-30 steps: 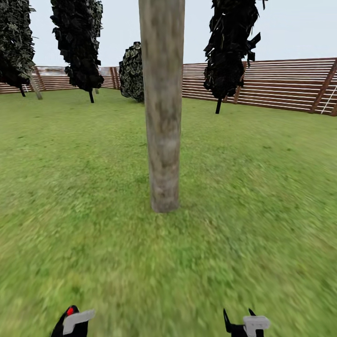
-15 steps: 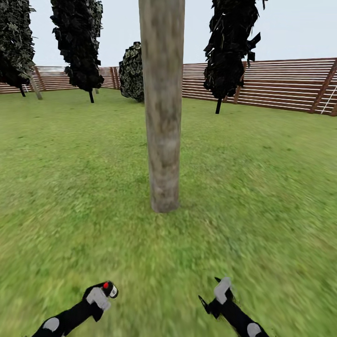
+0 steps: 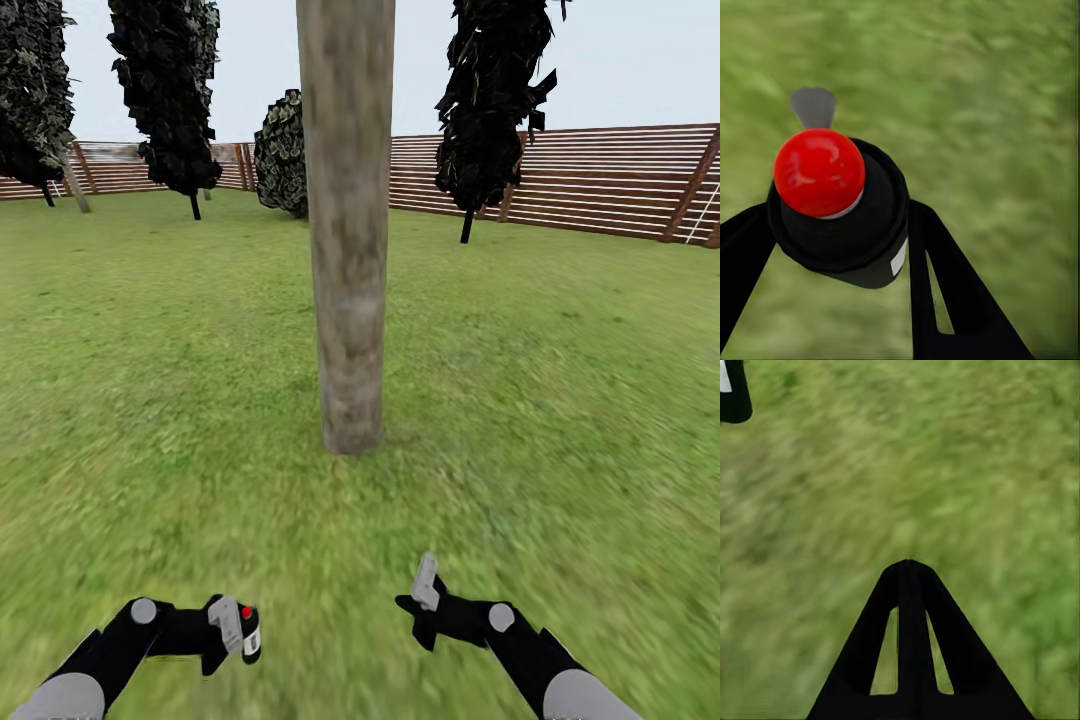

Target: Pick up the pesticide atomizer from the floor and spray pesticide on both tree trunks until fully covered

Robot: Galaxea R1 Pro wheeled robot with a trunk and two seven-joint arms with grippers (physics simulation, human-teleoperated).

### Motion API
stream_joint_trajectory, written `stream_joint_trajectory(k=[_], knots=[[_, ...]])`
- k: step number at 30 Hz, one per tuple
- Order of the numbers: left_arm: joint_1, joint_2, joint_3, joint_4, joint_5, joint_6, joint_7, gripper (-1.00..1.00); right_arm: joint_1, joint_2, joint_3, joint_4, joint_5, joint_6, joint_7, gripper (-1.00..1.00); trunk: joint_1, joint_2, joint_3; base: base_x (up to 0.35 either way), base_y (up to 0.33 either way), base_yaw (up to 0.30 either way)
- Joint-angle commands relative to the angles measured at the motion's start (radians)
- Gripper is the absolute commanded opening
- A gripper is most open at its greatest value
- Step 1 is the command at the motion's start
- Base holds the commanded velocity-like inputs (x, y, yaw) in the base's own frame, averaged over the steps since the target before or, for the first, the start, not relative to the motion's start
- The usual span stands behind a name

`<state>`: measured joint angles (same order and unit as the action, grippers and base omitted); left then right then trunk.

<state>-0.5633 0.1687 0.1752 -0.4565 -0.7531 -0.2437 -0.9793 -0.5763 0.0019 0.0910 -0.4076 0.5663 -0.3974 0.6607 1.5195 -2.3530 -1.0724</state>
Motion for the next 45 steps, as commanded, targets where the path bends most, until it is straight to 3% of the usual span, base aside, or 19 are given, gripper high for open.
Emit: stream_joint_trajectory(k=[1,5,7,8,9,15,19,28,35,38,45], knots=[[-0.002,-0.004,-0.001,0.000,-0.011,0.006,-0.002,-1.00,0.000,0.003,0.000,-0.006,0.001,0.000,0.003,-1.00,0.000,0.000,0.000,0.000,0.000,0.000],[-0.010,-0.040,-0.025,-0.001,-0.092,0.016,-0.005,-1.00,0.000,0.026,0.001,-0.018,0.013,0.001,0.009,-1.00,0.000,0.000,0.000,0.000,0.000,0.000],[-0.014,-0.056,-0.032,-0.001,-0.126,0.017,-0.007,-1.00,0.000,0.044,0.001,-0.020,0.043,0.002,0.012,-1.00,0.000,0.000,0.000,0.000,0.000,0.000],[-0.016,-0.063,-0.034,-0.001,-0.139,0.018,-0.011,-1.00,0.000,0.057,0.001,-0.020,0.067,0.002,0.013,-1.00,0.000,0.000,0.000,0.000,0.000,0.000],[-0.019,-0.088,-0.038,-0.002,-0.163,0.018,-0.024,-1.00,0.000,0.107,0.001,-0.020,0.173,0.002,0.015,-1.00,0.000,0.000,0.000,0.000,0.000,0.000],[-0.039,-0.109,-0.077,0.000,-0.166,0.020,-0.027,-1.00,0.000,0.136,0.001,-0.022,0.199,0.002,0.016,-1.00,0.000,0.000,0.000,0.000,0.000,0.000],[-0.041,-0.136,-0.097,0.002,-0.170,0.021,-0.027,-1.00,0.000,0.141,0.001,-0.022,0.200,0.002,0.021,-1.00,0.000,0.000,0.000,0.000,0.000,0.000],[-0.041,-0.162,-0.134,0.002,-0.170,0.024,-0.026,-1.00,0.000,0.146,0.001,-0.028,0.201,0.001,0.035,-1.00,0.000,0.000,0.000,0.000,0.000,0.000],[-0.040,-0.186,-0.141,0.002,-0.172,0.052,-0.018,-1.00,0.000,0.147,0.000,-0.030,0.199,0.000,0.036,-1.00,0.000,0.000,0.000,0.000,0.000,0.000],[-0.040,-0.190,-0.214,0.002,-0.169,0.095,-0.014,-1.00,0.000,0.147,0.001,-0.030,0.199,-0.001,0.036,-1.00,0.000,0.000,0.000,0.000,0.000,0.000],[-0.038,-0.211,-0.237,0.002,-0.169,0.104,0.016,-1.00,0.000,0.163,0.001,-0.031,0.199,-0.001,0.036,-1.00,0.000,0.000,0.000,0.000,0.000,0.000]])
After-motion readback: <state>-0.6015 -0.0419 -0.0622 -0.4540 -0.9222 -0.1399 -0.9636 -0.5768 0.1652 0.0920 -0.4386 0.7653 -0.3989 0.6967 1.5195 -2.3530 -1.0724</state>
